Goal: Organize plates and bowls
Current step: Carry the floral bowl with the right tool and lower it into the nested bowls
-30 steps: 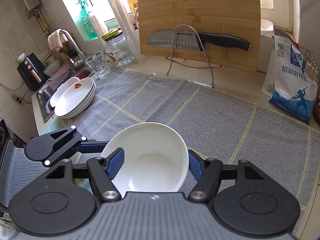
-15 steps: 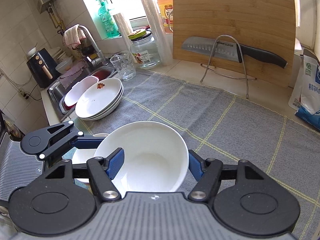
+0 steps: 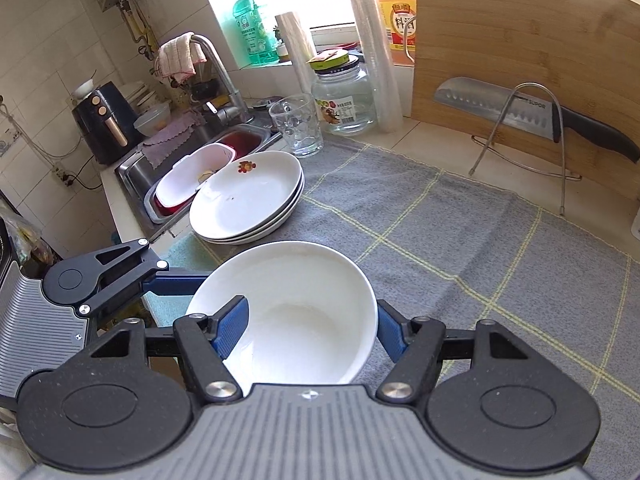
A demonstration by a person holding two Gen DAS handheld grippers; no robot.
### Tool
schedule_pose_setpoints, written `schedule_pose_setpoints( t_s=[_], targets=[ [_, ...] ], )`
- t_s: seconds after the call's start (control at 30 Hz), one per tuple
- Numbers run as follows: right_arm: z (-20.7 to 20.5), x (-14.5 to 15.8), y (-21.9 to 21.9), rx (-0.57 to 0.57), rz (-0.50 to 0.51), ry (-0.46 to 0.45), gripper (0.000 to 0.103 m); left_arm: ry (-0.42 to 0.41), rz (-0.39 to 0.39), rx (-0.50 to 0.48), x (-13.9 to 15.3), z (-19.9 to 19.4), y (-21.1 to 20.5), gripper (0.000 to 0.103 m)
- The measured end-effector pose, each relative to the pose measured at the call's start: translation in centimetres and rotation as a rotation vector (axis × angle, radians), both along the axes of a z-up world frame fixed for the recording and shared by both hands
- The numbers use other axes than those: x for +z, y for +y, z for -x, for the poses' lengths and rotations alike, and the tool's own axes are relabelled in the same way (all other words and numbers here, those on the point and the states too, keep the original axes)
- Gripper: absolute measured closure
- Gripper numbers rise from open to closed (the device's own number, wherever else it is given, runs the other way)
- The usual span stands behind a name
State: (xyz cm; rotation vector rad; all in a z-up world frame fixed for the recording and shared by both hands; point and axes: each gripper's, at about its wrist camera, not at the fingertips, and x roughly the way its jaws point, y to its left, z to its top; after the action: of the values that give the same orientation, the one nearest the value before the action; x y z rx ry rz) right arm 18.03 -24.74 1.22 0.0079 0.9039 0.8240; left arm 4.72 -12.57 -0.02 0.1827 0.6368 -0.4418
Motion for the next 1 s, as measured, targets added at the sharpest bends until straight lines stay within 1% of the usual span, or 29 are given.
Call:
schedule_pose_setpoints(
  t_s=[0.23,0.4,0.57,1.0],
  targets=[
    [0.1,-0.4,2.4,0.017,0.010,0.010,0.030,0.020,0.004,0.019,-0.4,0.3,2.2,0.011],
    [0.0,-1.0,3.4,0.020,0.026,0.023,0.030,0.040,0.007,0.020,-0.9,0.3,2.9,0.011],
    [0.0,-1.5,3.7,0.016,0.035,0.043,0.030,0.060,0.009,0.013,-1.4,0.0,3.2,0.011],
    [0.1,-2.4,4.2,0.015,0.052,0.057,0.030,0.091,0.004,0.007,-2.1,-0.2,3.3,0.011]
  ],
)
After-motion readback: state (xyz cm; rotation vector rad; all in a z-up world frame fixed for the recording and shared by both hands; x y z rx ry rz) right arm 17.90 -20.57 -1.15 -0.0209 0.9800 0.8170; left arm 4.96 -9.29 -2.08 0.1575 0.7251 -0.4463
